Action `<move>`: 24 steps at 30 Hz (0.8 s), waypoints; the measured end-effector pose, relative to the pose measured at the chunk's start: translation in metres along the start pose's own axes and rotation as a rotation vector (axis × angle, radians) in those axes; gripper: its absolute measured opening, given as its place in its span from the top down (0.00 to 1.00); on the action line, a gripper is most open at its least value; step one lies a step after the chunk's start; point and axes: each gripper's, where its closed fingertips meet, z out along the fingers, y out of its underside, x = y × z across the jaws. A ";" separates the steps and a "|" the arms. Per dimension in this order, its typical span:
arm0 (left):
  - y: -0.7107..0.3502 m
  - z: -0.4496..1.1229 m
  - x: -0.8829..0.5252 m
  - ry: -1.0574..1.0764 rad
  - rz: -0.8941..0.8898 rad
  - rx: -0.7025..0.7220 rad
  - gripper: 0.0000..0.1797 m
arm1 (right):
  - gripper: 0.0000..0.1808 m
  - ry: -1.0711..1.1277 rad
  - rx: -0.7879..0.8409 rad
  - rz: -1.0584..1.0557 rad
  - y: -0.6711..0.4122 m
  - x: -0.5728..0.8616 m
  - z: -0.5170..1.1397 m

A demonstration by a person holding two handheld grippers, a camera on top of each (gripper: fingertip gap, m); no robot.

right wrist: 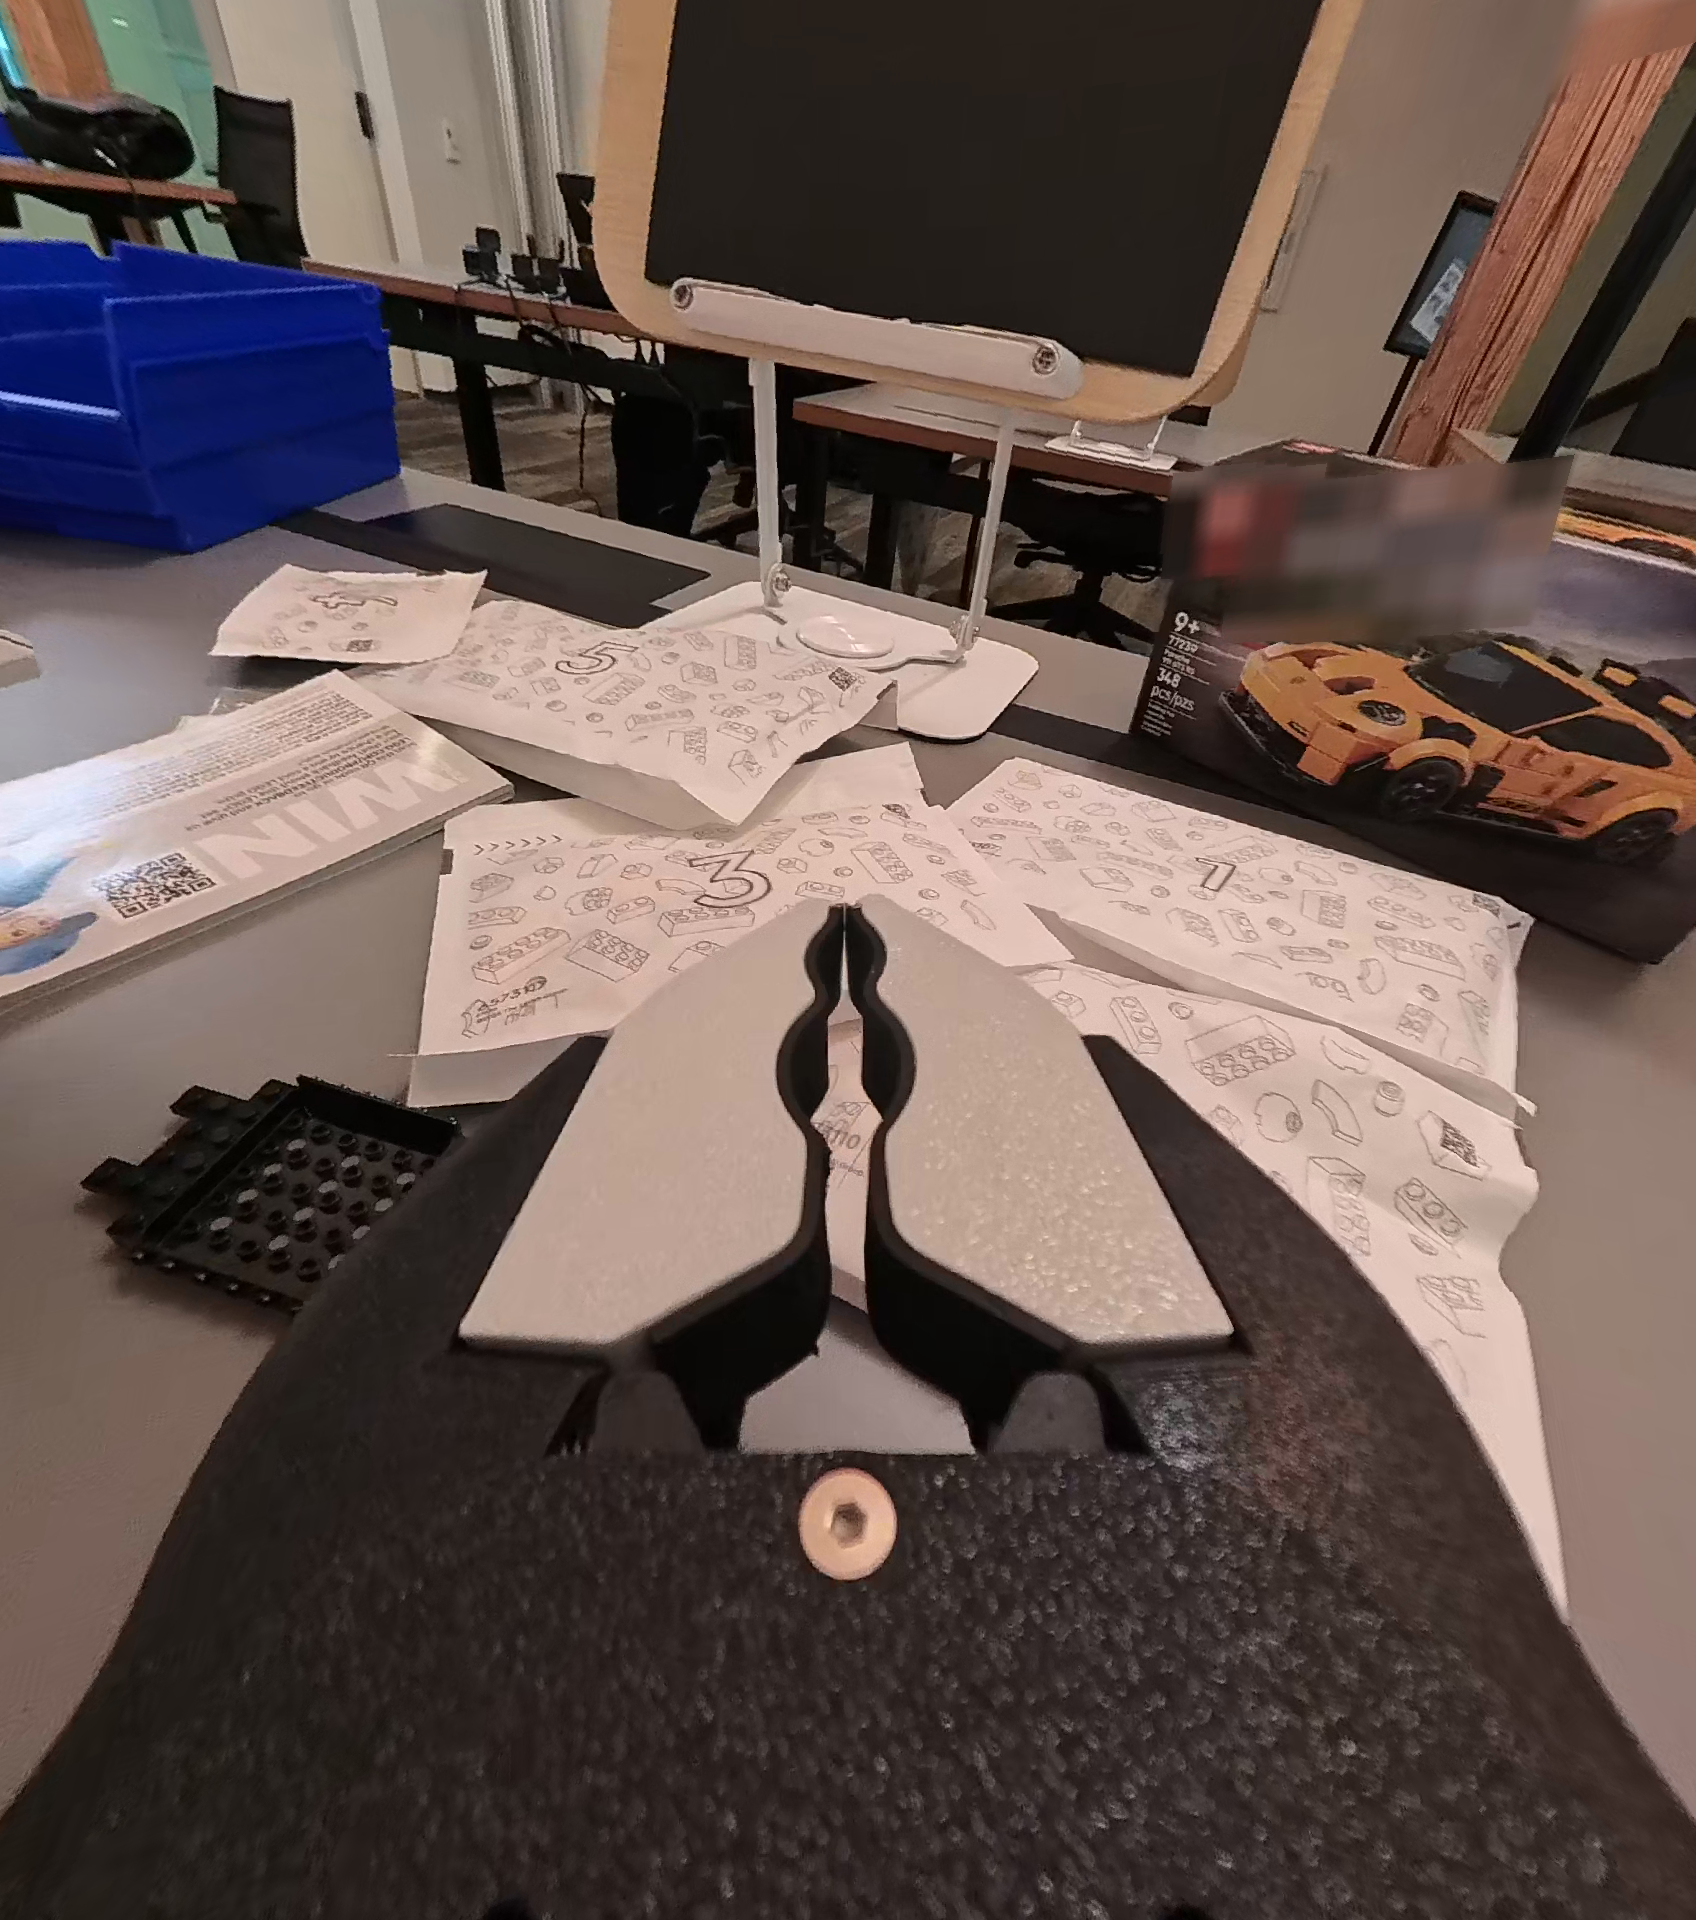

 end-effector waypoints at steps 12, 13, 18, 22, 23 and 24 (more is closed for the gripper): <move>-0.001 0.011 0.017 -0.026 0.001 -0.017 1.00 | 1.00 -0.061 -0.005 -0.050 0.001 -0.028 0.007; 0.000 0.012 0.018 -0.026 0.010 -0.017 1.00 | 1.00 -0.064 -0.003 -0.045 0.000 -0.029 0.006; 0.001 0.020 0.024 -0.010 0.014 -0.037 1.00 | 1.00 -0.082 -0.001 -0.027 -0.002 -0.036 0.006; 0.001 0.023 0.034 0.029 -0.017 -0.055 1.00 | 1.00 -0.083 -0.007 -0.021 -0.002 -0.045 0.007; 0.000 0.023 0.033 0.023 -0.021 -0.054 1.00 | 1.00 -0.066 -0.012 -0.019 0.000 -0.045 0.008; 0.000 0.022 0.030 0.010 -0.023 -0.047 1.00 | 1.00 -0.050 -0.015 -0.019 0.000 -0.044 0.009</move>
